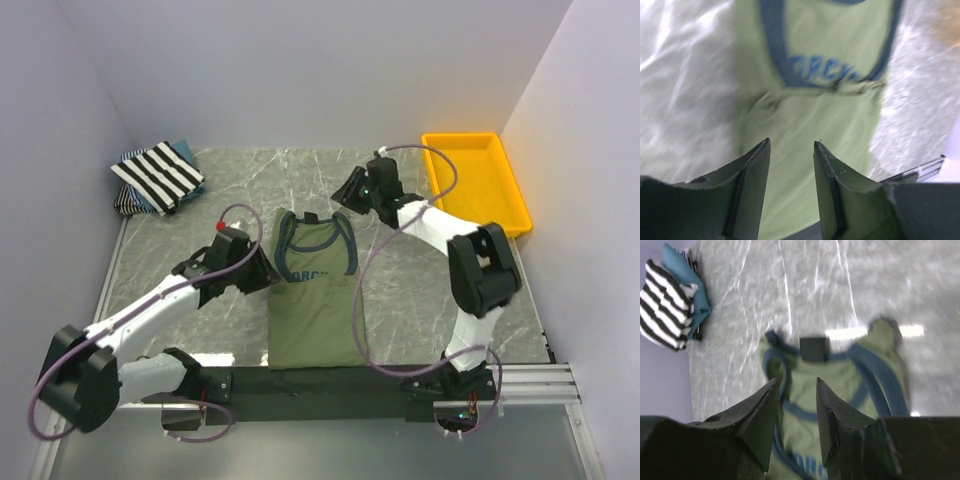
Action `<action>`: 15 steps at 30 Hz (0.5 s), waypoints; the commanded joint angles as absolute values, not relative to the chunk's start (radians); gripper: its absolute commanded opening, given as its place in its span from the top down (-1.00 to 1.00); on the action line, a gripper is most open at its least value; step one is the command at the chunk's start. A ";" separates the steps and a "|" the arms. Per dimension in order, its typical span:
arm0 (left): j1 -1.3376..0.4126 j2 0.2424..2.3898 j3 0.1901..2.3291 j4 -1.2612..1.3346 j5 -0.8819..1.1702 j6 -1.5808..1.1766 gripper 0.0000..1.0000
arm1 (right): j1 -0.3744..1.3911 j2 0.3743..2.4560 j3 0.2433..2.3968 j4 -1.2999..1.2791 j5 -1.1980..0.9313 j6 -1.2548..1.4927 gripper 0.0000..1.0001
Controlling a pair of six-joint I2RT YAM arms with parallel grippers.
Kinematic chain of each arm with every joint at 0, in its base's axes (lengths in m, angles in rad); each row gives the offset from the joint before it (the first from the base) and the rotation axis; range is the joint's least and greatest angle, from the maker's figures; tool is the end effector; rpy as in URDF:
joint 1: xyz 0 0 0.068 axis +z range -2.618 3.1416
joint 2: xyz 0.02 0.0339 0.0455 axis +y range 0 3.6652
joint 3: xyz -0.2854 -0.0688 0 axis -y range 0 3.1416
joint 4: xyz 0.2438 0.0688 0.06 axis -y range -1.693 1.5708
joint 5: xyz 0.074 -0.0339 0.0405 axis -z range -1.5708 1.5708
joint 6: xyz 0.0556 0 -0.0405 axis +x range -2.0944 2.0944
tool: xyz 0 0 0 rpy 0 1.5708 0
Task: Fold and stack the tank tops
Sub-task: Fold the tank top
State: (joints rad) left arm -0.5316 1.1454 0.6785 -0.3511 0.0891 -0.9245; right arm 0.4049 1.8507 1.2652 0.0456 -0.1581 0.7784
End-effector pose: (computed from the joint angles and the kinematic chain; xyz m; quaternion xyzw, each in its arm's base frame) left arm 0.2004 -0.1236 0.2229 -0.1653 0.9144 -0.2753 0.2465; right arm 0.4063 0.1836 0.2368 0.1228 0.8595 0.3311 0.3695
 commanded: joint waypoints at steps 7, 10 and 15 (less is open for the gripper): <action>-0.600 0.927 0.554 -0.594 0.005 -1.074 0.00 | 0.501 1.301 0.777 -0.071 -0.055 0.781 0.14; -0.684 0.928 0.540 -0.632 0.003 -1.129 0.00 | 0.561 1.132 0.616 -0.126 -0.041 0.817 0.13; -0.768 0.930 0.512 -0.713 0.005 -1.199 -0.04 | 0.635 0.870 0.398 -0.242 -0.087 0.900 0.12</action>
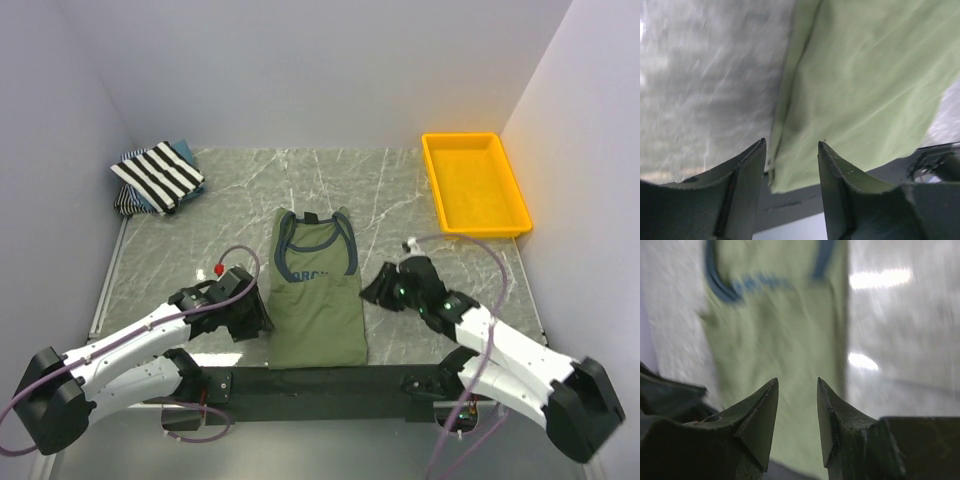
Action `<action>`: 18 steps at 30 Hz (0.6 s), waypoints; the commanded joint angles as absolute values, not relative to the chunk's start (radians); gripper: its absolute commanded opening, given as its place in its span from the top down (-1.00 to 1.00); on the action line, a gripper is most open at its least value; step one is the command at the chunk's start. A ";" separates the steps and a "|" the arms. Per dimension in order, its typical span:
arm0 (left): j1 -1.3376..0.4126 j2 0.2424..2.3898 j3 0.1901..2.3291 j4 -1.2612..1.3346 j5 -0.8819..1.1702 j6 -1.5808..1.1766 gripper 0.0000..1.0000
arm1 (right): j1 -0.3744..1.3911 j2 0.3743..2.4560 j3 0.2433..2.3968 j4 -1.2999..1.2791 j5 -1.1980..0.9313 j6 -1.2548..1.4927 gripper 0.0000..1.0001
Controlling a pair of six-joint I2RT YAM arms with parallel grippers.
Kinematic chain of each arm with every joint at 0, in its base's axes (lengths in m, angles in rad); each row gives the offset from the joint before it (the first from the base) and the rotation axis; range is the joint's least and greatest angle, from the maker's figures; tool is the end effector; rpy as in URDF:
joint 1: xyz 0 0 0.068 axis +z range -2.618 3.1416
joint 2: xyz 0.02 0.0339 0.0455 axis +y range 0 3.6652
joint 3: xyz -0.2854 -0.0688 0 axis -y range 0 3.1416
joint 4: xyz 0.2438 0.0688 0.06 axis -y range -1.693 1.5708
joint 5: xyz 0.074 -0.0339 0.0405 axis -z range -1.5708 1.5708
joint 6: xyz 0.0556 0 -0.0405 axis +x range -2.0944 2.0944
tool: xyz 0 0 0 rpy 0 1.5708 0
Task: Fold and stack the tank tops
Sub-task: Fold the tank top
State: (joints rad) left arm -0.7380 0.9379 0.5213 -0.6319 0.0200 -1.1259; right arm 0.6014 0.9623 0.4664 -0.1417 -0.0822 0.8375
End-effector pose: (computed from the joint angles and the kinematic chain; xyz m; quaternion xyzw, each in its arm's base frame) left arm 0.1199 -0.1105 0.1875 -0.1837 0.9484 -0.2130 0.1462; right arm 0.1655 0.1191 0.2074 0.0867 0.8883 0.3238 0.3139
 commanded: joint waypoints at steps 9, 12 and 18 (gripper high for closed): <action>-0.805 0.871 0.462 -0.762 0.090 -1.221 -0.17 | 0.721 0.598 0.259 -0.457 -0.173 1.011 0.05; -0.827 0.879 0.417 -0.721 0.141 -1.235 -0.16 | 0.727 0.543 0.221 -0.508 -0.198 1.031 0.03; -0.880 0.896 0.382 -0.657 0.205 -1.261 -0.15 | 0.750 0.480 0.146 -0.517 -0.248 1.077 0.01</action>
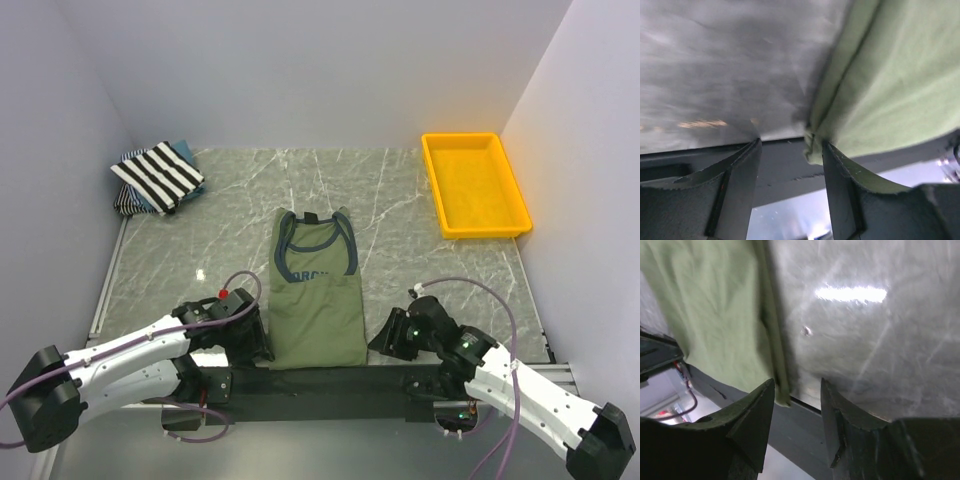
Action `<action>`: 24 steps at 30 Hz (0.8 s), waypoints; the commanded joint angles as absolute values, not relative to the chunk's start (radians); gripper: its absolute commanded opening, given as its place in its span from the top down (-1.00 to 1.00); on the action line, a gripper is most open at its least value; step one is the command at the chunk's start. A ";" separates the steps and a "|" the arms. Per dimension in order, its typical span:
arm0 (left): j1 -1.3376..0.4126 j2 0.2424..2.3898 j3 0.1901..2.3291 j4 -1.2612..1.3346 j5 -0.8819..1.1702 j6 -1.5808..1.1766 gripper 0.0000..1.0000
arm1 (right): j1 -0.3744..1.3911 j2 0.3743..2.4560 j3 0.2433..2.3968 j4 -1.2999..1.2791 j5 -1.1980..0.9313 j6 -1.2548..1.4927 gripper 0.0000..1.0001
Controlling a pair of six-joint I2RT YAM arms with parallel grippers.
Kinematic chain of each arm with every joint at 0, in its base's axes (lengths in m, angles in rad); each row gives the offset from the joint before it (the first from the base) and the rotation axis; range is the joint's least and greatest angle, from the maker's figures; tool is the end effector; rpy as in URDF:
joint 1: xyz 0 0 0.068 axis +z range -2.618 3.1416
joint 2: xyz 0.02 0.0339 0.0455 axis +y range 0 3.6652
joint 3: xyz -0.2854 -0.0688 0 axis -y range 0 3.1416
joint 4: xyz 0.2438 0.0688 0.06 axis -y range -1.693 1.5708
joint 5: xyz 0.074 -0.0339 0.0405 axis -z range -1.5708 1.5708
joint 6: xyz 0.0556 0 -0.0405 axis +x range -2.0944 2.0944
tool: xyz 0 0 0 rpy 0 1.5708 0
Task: Fold and stack the tank tops
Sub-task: Fold the tank top
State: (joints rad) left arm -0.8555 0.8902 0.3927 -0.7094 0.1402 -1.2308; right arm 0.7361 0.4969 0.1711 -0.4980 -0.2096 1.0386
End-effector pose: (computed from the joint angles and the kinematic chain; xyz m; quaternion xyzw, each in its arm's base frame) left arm 0.0789 -0.1026 0.1511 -0.1706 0.9662 -0.1906 0.0314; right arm 0.0712 0.0801 0.1342 0.1018 0.9211 0.3429 0.1536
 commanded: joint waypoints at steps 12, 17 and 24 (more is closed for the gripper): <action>-0.939 0.904 0.382 -0.588 0.219 -1.307 -0.14 | 0.834 0.522 0.098 -0.459 -0.273 1.126 -0.02; -0.957 0.874 0.381 -0.580 0.193 -1.331 -0.15 | 0.861 0.505 0.077 -0.422 -0.278 1.154 -0.04; -0.965 0.919 0.368 -0.566 0.173 -1.347 -0.11 | 0.919 0.568 0.072 -0.374 -0.258 1.193 -0.04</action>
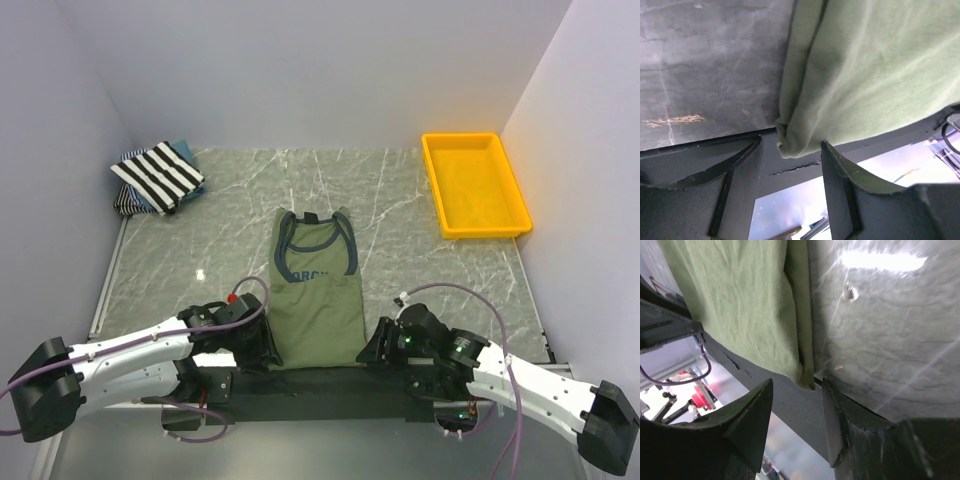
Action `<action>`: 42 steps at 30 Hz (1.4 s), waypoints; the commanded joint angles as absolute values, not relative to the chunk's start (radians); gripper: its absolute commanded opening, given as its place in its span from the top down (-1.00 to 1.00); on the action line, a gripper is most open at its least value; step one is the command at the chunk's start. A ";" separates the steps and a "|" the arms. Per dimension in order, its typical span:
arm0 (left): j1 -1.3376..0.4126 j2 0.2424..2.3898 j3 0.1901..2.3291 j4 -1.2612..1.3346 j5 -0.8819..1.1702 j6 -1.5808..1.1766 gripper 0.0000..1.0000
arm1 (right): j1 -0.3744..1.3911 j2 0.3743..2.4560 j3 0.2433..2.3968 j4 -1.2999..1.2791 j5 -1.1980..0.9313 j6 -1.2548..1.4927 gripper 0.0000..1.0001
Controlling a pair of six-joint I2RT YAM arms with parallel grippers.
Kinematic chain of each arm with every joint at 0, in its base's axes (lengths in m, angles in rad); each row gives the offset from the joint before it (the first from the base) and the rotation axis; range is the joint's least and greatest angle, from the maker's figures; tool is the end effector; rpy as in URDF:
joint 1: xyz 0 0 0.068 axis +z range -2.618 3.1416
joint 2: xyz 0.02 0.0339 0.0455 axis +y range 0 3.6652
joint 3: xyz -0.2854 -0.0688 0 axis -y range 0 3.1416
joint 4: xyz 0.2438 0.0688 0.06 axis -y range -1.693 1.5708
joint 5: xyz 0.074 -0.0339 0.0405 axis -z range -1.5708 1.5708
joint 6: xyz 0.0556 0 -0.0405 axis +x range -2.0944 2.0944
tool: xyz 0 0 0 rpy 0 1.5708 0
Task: Fold and stack the tank tops
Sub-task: Fold the tank top
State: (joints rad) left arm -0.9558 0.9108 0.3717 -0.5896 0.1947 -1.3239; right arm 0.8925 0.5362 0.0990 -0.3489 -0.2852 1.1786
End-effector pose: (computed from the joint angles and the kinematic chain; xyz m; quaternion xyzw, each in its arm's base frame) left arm 0.0720 -0.1206 0.1491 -0.1568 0.9585 -0.2379 0.0050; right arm 0.0574 0.0962 0.1203 0.0766 0.9130 0.3925 0.0801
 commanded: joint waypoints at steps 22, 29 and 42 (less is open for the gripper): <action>-0.988 0.951 0.374 -0.460 0.057 -1.305 0.43 | 0.973 0.706 0.146 -0.340 -0.143 1.210 0.83; -0.991 0.916 0.431 -0.514 0.058 -1.249 0.99 | 0.997 0.700 0.259 -0.434 -0.118 1.147 1.00; -1.192 0.787 0.459 -0.656 0.060 -1.397 0.99 | 1.341 0.739 0.459 -0.571 -0.002 1.287 1.00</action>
State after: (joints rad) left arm -1.1278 0.8143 0.4065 -0.6025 0.0788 -1.3266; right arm 1.2850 0.7231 0.4080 -0.5224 -0.0540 1.2198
